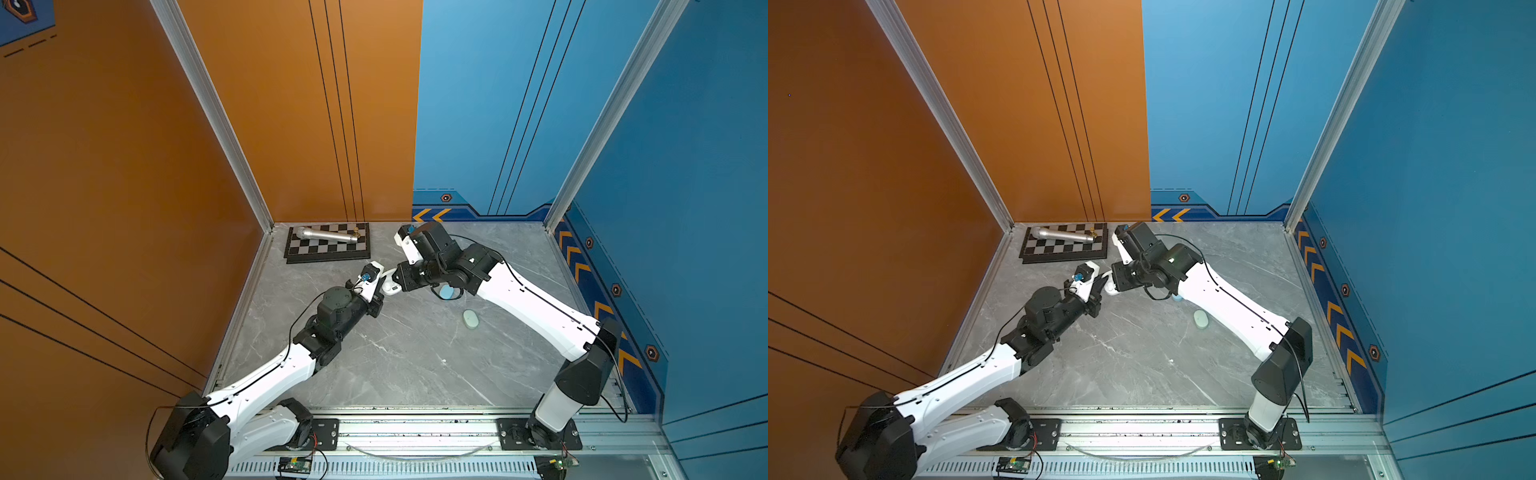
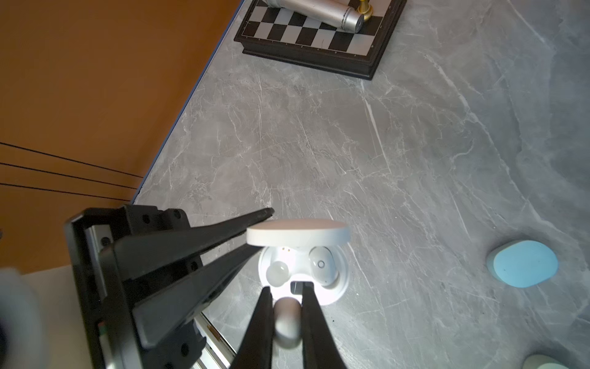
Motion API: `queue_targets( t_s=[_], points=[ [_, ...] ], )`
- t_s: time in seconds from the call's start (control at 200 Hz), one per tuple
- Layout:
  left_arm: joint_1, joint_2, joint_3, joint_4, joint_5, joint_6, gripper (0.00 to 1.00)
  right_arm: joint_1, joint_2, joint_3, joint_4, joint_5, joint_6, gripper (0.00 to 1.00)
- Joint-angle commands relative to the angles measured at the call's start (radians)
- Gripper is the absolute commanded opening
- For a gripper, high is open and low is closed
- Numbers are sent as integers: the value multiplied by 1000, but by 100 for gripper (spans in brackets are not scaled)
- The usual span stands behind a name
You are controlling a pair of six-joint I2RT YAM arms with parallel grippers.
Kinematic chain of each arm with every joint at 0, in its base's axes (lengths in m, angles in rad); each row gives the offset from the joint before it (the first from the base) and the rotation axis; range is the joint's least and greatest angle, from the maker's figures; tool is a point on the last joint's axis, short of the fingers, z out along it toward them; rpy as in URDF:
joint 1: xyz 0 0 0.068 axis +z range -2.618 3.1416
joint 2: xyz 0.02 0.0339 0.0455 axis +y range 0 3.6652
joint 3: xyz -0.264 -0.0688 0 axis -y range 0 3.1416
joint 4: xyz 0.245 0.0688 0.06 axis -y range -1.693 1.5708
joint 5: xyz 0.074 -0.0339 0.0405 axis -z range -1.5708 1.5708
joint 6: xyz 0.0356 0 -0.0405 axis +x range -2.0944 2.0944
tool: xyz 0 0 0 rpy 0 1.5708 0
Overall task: Insert wireless bluetooth earbuds into charging case
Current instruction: Insert the wireless bluetooth earbud into the charging case.
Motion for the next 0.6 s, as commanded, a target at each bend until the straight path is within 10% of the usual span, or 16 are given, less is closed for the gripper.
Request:
queue_targets(
  t_s=[0.0,0.596],
  points=[
    [-13,-8,28,28,-33,-5,0,8,25,42,-14,55,-1,14],
    [-26,-14,54,28,-49,-19,0,24,77,49,-8,99,-10,15]
  ],
)
